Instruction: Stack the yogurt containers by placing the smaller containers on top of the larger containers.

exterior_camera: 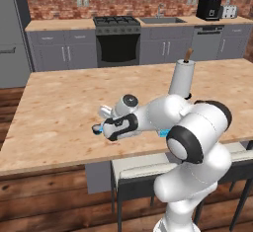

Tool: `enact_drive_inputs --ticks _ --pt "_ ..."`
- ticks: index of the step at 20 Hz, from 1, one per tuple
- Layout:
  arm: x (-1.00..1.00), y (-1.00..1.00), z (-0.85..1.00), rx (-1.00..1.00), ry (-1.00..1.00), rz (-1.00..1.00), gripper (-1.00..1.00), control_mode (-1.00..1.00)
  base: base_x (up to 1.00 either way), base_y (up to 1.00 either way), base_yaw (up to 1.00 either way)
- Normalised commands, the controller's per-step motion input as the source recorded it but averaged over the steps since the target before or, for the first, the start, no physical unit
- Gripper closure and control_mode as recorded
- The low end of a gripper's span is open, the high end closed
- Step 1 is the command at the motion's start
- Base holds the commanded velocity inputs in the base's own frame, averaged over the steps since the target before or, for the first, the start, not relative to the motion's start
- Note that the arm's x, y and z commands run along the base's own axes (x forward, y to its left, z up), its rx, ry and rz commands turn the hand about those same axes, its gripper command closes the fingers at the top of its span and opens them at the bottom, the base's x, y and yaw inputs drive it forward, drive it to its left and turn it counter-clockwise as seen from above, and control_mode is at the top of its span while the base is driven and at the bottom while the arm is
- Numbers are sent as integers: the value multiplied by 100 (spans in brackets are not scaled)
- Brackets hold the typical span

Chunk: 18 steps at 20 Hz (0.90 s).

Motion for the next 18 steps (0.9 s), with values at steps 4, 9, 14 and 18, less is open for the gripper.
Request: enact_drive_inputs --ticks 4,9,14,18 --pt "-14 -6 38 1 -6 -3 100 -100 0 0 0" --pt "-27 -18 41 0 -8 -4 100 -100 0 0 0" --pt "-28 -28 45 1 -9 -5 100 -100 0 0 0" --pt "-20 -37 52 5 -9 -6 100 -100 0 0 0"
